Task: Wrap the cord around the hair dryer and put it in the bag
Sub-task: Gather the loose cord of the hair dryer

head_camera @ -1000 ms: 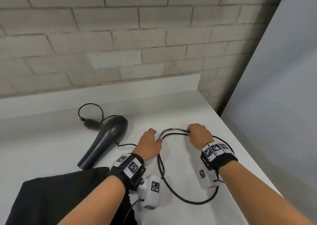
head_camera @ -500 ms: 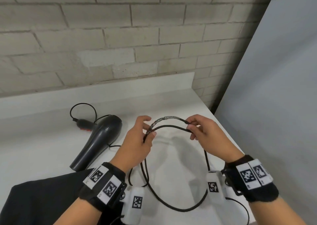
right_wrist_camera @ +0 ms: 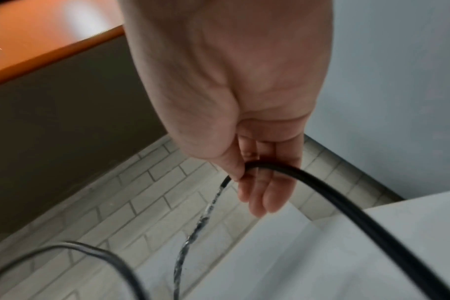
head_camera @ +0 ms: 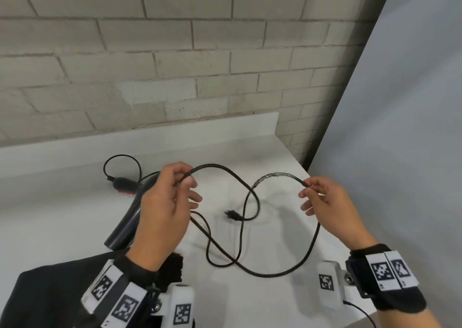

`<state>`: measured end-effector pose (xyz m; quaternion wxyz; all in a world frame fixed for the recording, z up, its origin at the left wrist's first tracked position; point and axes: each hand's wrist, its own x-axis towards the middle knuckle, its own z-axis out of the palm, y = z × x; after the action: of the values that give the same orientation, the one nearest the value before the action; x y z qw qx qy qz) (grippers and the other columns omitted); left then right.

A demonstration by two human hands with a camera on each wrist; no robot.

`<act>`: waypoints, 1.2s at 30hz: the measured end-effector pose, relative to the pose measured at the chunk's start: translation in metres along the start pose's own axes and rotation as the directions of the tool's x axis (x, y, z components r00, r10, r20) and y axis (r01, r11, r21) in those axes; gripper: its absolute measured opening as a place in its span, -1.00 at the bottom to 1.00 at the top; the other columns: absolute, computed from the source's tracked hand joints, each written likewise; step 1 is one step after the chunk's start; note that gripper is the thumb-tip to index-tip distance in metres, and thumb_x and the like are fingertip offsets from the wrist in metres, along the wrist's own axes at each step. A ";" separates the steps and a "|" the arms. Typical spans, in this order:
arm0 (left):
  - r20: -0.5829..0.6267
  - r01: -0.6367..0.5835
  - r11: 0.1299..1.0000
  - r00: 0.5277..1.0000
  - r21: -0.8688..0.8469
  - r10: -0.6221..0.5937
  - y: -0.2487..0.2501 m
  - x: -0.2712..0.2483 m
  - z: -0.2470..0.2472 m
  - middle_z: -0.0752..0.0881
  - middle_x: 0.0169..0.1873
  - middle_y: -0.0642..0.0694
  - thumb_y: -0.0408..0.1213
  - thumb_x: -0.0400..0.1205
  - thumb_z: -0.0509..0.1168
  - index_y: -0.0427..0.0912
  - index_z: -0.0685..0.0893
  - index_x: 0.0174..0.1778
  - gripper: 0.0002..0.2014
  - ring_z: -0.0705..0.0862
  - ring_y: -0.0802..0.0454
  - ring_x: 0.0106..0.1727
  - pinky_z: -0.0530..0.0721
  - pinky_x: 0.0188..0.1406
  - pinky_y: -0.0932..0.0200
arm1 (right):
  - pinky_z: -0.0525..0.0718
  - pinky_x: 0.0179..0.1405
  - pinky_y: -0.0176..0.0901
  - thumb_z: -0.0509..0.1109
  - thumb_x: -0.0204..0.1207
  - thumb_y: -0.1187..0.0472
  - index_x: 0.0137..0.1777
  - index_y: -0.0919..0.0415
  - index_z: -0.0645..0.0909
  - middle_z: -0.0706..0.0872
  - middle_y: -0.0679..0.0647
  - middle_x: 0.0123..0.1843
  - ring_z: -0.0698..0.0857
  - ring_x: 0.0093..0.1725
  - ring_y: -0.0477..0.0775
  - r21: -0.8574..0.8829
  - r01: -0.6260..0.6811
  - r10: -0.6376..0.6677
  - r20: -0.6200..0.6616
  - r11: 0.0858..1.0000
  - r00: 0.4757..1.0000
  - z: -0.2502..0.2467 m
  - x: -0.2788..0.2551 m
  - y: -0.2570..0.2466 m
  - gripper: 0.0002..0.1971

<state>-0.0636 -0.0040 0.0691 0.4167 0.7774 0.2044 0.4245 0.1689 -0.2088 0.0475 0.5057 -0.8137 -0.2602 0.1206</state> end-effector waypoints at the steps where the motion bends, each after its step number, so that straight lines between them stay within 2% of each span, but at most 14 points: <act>1: -0.018 -0.003 0.999 1.000 -0.054 0.003 0.007 0.000 -0.006 0.71 -0.19 0.01 -0.35 0.75 0.18 0.06 0.54 0.14 -0.82 0.81 0.01 -0.26 0.83 -0.27 0.05 | 0.78 -0.28 -0.01 0.23 0.68 0.37 0.12 0.21 0.59 0.77 0.11 -0.13 0.78 -0.34 0.15 -0.022 -0.036 0.036 -0.011 0.999 0.999 0.000 -0.001 0.008 -0.85; 5: -0.073 0.020 0.968 0.997 -0.250 -0.040 0.033 0.003 -0.023 0.72 -0.17 -0.13 -0.37 0.75 0.20 0.02 0.59 0.11 -0.82 0.79 -0.12 -0.35 0.79 -0.40 0.07 | 0.80 -0.18 0.13 0.27 0.65 0.36 0.04 0.19 0.61 0.75 0.13 -0.12 0.80 -0.32 0.18 -0.185 -0.148 0.158 0.036 0.971 0.987 0.007 -0.005 0.039 -0.89; 8: -0.056 0.008 0.951 0.998 -0.308 -0.027 0.049 0.005 -0.028 0.72 -0.16 -0.18 -0.38 0.74 0.21 -0.03 0.61 0.10 -0.84 0.77 -0.16 -0.39 0.77 -0.47 0.06 | 0.66 -0.23 -0.22 0.33 0.63 0.30 0.15 0.15 0.62 0.76 0.06 0.00 0.77 -0.18 0.07 -0.332 -0.106 0.136 0.067 0.937 0.988 0.013 -0.011 0.045 -0.85; 10: -0.037 0.002 0.943 0.999 -0.332 -0.015 0.058 0.005 -0.028 0.72 -0.16 -0.17 -0.37 0.73 0.22 -0.06 0.61 0.10 -0.86 0.76 -0.14 -0.41 0.75 -0.51 0.07 | 0.57 -0.15 -0.28 0.37 0.62 0.26 0.27 0.13 0.60 0.73 0.01 0.09 0.73 -0.07 0.02 -0.353 -0.043 0.062 0.043 0.934 0.997 0.016 -0.017 0.034 -0.76; 13: -0.022 -0.001 0.932 1.000 -0.362 -0.008 0.068 0.006 -0.026 0.72 -0.17 -0.14 -0.34 0.72 0.23 -0.12 0.62 0.11 -0.89 0.75 -0.14 -0.42 0.73 -0.54 0.06 | 0.61 -0.05 -0.32 0.40 0.62 0.22 0.21 0.02 0.63 0.75 -0.11 0.12 0.73 0.04 -0.04 -0.133 0.122 -0.126 -0.018 0.984 0.992 0.019 -0.031 -0.003 -0.80; 16: -0.023 0.000 0.927 1.000 -0.376 -0.009 0.071 0.009 -0.024 0.72 -0.16 -0.12 -0.34 0.72 0.23 -0.13 0.61 0.11 -0.90 0.75 -0.13 -0.42 0.73 -0.55 0.06 | 0.69 0.10 -0.24 0.43 0.58 0.10 0.23 0.03 0.65 0.79 -0.05 0.15 0.75 0.13 -0.03 0.227 0.268 -0.309 0.171 0.936 0.935 0.019 -0.054 -0.044 -0.77; 17: -0.021 0.002 0.926 1.000 -0.378 -0.010 0.070 0.011 -0.023 0.72 -0.16 -0.11 -0.33 0.72 0.23 -0.12 0.61 0.11 -0.90 0.75 -0.12 -0.42 0.72 -0.55 0.06 | 0.68 0.14 -0.26 0.46 0.54 0.02 0.27 0.02 0.63 0.77 -0.08 0.19 0.74 0.17 -0.04 0.243 0.280 -0.341 0.269 0.929 0.901 0.023 -0.061 -0.052 -0.68; 19: -0.010 0.006 0.924 1.000 -0.383 -0.010 0.068 0.013 -0.021 0.72 -0.16 -0.11 -0.34 0.73 0.23 -0.12 0.60 0.11 -0.90 0.75 -0.13 -0.43 0.72 -0.55 0.05 | 0.66 0.19 -0.30 0.48 0.50 -0.06 0.34 -0.04 0.58 0.71 -0.20 0.26 0.69 0.25 -0.11 0.121 0.311 -0.333 0.396 0.943 0.856 0.035 -0.069 -0.057 -0.58; 22: 0.004 0.022 0.924 1.000 -0.381 -0.022 0.062 0.013 -0.018 0.71 -0.16 -0.14 -0.36 0.74 0.22 -0.15 0.60 0.11 -0.90 0.74 -0.12 -0.43 0.72 -0.55 0.05 | 0.69 0.18 -0.20 0.39 0.61 0.12 0.19 0.00 0.65 0.78 -0.18 0.09 0.74 0.14 -0.15 0.060 0.330 -0.329 0.358 0.942 0.874 0.055 -0.069 -0.054 -0.82; 24: 0.004 0.036 0.930 0.999 -0.365 -0.037 0.055 0.012 -0.017 0.71 -0.16 -0.16 -0.37 0.74 0.22 -0.16 0.59 0.13 -0.90 0.75 -0.12 -0.43 0.74 -0.53 0.04 | 0.74 0.10 -0.09 0.32 0.66 0.23 0.10 0.06 0.66 0.81 -0.08 -0.09 0.79 -0.02 -0.05 0.099 0.311 -0.326 0.317 0.945 0.890 0.058 -0.067 -0.054 -0.88; 28: 0.023 0.134 0.922 0.991 -0.364 -0.134 0.031 0.012 -0.017 0.74 -0.18 -0.14 -0.42 0.74 0.23 -0.14 0.58 0.13 -0.88 0.77 -0.12 -0.37 0.78 -0.39 0.04 | 0.78 -0.18 -0.01 0.20 0.71 0.33 0.15 0.16 0.66 0.66 0.10 -0.30 0.71 -0.32 0.16 0.305 0.243 -0.309 0.191 0.921 0.932 0.047 -0.063 -0.063 -0.79; 31: 0.091 0.192 0.931 0.981 -0.311 -0.172 0.010 0.008 -0.014 0.79 -0.11 -0.16 -0.37 0.71 0.28 -0.13 0.59 0.13 -0.88 0.82 -0.11 -0.23 0.79 -0.17 0.03 | 0.59 -0.49 -0.16 0.14 0.75 0.32 0.16 0.17 0.70 0.49 0.01 -0.36 0.45 -0.47 0.05 0.410 0.175 -0.215 0.054 0.895 0.975 0.038 -0.057 -0.065 -0.73; 33: 0.183 0.210 0.954 0.968 -0.214 -0.172 -0.003 0.003 -0.011 0.80 0.02 -0.08 -0.17 0.65 0.33 -0.07 0.59 0.20 -0.78 0.83 -0.02 -0.04 0.77 0.05 0.01 | 0.39 -0.54 -0.25 0.14 0.75 0.31 0.14 0.15 0.71 0.46 -0.05 -0.36 0.34 -0.46 -0.02 0.417 0.147 -0.175 0.029 0.897 0.984 0.034 -0.051 -0.060 -0.72; 36: 0.382 0.206 0.976 0.899 0.065 -0.215 -0.023 -0.008 -0.009 0.69 0.26 0.15 0.15 0.55 0.31 0.02 0.48 0.42 -0.46 0.71 0.23 0.23 0.67 0.32 0.10 | 0.42 -0.49 -0.31 0.17 0.75 0.24 0.12 0.03 0.72 0.49 -0.10 -0.35 0.38 -0.44 -0.08 0.277 0.172 -0.177 -0.006 0.945 0.984 0.027 -0.042 -0.044 -0.73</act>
<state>-0.0746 0.0077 0.0486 0.4833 0.8239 0.2058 0.2127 0.1081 -0.1960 0.0715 0.6205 -0.7077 -0.3164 0.1183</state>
